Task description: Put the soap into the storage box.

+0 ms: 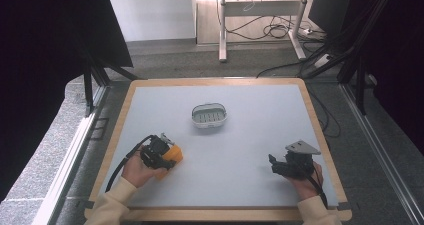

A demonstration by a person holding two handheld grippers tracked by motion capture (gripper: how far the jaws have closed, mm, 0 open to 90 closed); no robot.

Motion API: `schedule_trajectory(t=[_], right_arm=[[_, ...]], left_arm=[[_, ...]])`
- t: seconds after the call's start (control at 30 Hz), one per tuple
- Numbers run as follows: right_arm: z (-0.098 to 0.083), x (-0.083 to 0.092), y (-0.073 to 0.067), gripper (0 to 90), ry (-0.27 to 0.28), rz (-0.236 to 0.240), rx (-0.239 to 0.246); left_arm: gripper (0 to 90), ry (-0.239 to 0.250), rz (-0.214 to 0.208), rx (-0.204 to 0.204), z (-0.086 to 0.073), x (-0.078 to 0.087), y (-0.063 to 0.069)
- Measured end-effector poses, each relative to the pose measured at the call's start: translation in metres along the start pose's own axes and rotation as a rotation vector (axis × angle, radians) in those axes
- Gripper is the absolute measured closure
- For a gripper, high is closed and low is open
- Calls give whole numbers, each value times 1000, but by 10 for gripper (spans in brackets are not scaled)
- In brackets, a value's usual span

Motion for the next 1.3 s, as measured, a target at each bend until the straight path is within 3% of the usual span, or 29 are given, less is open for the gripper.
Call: schedule_trajectory(t=[0.4,0.87,1.3], right_arm=[[-1,1,0,166,-5,0,-1],[-4,4,2,167,-8,-15,-4],[-2,7,2,166,24,2,4]], left_arm=[[614,64,4,-4,3,22,-5],[615,56,-18,-28,6,20,-8],[615,72,-39,-59,25,26,-6]])
Point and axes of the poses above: each handheld gripper's, and its own axes: x roughly backward along the jaws, z roughly out of its top, y roughly to its right, the point moved 8 cm from there along -x, roughly forward along the jaws, and after that the axes turned 8 degrees about x, right-handed, at the moved point
